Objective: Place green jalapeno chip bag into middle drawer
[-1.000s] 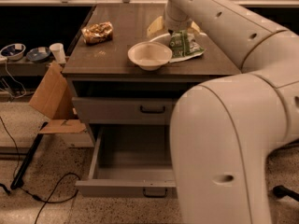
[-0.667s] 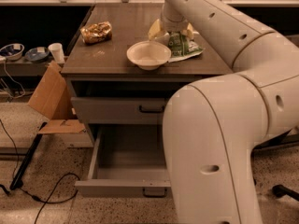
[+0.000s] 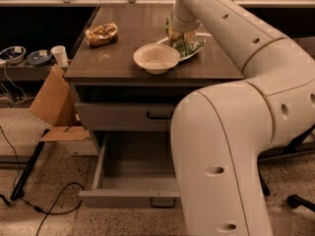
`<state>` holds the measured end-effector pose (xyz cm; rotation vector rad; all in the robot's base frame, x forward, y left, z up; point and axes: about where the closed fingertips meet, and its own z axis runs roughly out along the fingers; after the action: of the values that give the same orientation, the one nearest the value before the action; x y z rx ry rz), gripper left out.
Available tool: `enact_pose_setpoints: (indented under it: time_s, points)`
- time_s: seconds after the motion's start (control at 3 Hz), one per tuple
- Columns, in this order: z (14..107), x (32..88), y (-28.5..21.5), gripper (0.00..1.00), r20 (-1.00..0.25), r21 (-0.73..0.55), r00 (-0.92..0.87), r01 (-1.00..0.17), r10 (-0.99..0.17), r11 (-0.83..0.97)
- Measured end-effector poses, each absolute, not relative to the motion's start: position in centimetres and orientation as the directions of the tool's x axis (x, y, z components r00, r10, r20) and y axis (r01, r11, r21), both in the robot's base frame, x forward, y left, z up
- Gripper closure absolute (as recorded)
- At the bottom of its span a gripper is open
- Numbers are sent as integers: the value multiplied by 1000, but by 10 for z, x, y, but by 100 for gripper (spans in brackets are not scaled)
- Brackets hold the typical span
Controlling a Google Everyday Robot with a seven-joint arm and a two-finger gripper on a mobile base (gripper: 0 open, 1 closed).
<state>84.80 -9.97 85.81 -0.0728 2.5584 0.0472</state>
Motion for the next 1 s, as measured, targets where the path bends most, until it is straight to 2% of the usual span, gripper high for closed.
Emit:
enact_pose_setpoints:
  time_s: [0.33, 0.67, 1.0]
  points:
    - [883, 850, -110, 89, -606, 27, -795, -28, -6, 999]
    - [919, 848, -125, 100, -685, -6, -729, 35, 21, 999]
    - [948, 834, -156, 100, -738, -90, -674, 142, 30, 986]
